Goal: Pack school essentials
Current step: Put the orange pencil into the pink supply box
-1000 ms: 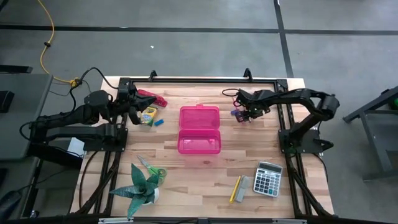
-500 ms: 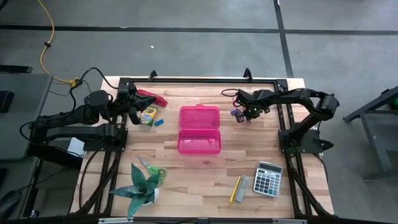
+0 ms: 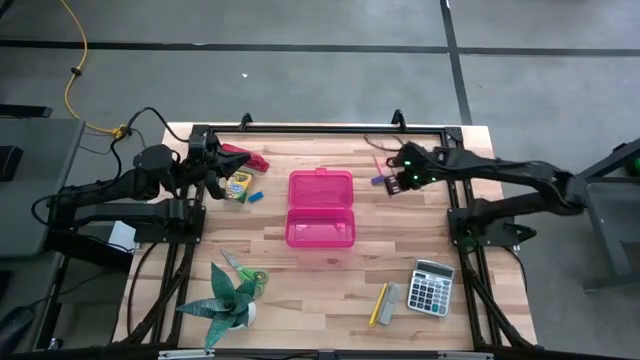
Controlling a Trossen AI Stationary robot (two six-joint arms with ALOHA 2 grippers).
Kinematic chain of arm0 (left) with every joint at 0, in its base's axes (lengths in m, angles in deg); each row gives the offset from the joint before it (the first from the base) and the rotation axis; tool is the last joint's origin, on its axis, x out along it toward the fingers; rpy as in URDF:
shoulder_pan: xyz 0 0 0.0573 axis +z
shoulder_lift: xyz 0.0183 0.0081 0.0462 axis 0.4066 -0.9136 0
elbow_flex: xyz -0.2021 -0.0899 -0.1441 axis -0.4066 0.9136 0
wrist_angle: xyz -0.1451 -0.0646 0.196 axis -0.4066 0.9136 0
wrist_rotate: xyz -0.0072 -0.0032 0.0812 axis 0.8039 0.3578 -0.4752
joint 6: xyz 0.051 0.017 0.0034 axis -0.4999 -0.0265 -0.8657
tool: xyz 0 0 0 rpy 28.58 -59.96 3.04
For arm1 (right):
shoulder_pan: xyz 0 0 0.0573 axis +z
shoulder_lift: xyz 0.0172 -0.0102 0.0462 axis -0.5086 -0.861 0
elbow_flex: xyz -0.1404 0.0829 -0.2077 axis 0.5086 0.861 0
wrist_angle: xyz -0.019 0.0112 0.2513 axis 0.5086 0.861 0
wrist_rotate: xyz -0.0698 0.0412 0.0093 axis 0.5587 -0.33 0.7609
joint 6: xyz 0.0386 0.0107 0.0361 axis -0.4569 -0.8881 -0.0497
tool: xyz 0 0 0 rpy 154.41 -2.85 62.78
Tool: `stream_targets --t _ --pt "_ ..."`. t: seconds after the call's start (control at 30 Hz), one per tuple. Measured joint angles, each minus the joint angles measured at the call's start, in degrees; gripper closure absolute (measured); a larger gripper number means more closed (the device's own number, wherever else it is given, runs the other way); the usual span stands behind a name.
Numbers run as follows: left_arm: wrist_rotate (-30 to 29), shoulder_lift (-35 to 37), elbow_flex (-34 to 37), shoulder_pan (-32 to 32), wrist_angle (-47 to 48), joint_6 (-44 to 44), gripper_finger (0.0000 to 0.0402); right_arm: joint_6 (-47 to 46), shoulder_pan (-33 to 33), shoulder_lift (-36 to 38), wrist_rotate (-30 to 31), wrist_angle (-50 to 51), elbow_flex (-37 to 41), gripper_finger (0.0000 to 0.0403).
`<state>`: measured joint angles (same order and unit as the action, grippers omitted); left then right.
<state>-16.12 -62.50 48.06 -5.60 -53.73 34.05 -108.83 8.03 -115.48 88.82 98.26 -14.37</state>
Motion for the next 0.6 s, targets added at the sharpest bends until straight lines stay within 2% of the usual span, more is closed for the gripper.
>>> stream_targets --t 0.13,0.23,0.4,0.6 --pt "-0.9 -0.5 0.0 0.0 0.2 0.0 0.0401 6.0 4.7 7.1 2.4 -13.7 0.0 0.0401" --pt "-0.9 -1.1 0.0 0.0 0.2 -0.1 0.0402 12.2 8.1 8.7 2.6 -26.0 0.0 0.0402" --pt "0.5 -3.3 0.0 0.0 -0.7 -0.5 0.0399 22.4 13.6 5.7 1.0 -43.6 0.0 0.0402" --pt "5.5 -9.7 0.0 0.0 -9.1 -4.3 0.0367 24.8 17.3 -1.5 0.6 -52.6 -0.1 0.0402"
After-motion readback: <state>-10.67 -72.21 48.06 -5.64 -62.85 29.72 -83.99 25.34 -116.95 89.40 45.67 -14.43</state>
